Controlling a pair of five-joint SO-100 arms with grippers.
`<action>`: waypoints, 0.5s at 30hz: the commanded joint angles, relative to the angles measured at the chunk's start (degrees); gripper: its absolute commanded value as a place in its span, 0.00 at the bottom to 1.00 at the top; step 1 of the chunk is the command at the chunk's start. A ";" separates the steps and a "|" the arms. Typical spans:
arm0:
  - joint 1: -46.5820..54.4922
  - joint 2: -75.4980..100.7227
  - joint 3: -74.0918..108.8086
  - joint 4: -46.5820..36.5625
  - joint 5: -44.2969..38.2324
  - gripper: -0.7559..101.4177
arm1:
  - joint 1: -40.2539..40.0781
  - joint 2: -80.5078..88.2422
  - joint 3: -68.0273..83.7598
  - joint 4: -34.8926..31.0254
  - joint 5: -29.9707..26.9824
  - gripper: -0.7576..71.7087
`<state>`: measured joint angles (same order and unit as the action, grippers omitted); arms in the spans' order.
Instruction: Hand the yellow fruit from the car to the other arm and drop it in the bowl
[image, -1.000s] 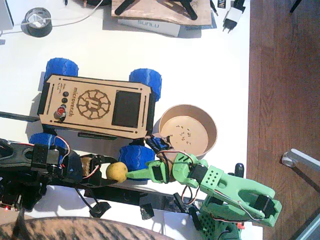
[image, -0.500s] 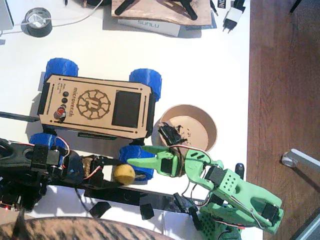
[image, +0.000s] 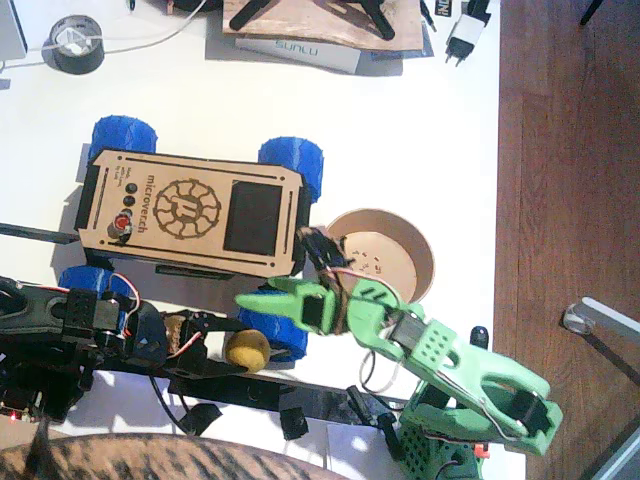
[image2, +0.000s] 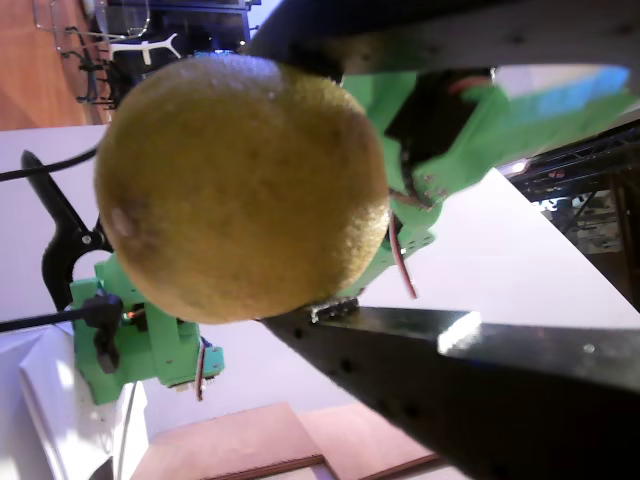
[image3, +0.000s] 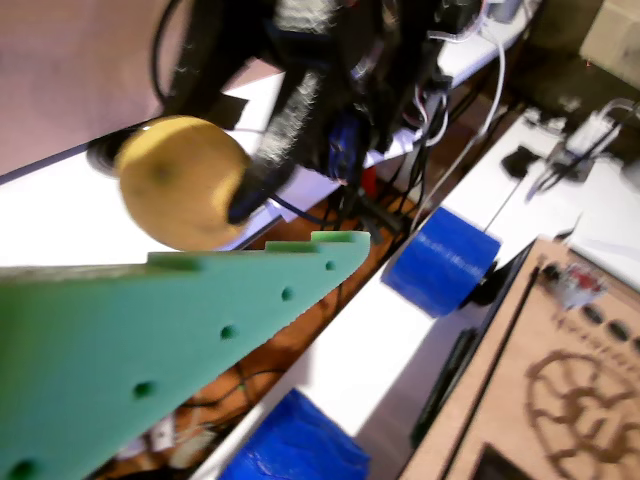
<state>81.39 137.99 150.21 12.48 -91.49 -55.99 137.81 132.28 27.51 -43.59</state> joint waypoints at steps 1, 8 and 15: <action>0.00 0.88 -2.20 -1.14 -0.44 0.01 | 0.79 -2.90 -5.01 -1.85 1.67 0.58; 0.00 0.88 -2.20 -1.14 -0.44 0.01 | -0.53 -6.59 -6.77 -1.93 6.77 0.58; 0.00 0.79 -2.20 -1.14 -0.44 0.01 | -3.96 -5.98 -3.52 -2.02 10.02 0.57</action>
<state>81.39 137.99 150.21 12.48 -91.49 -58.71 130.78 129.02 27.25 -34.80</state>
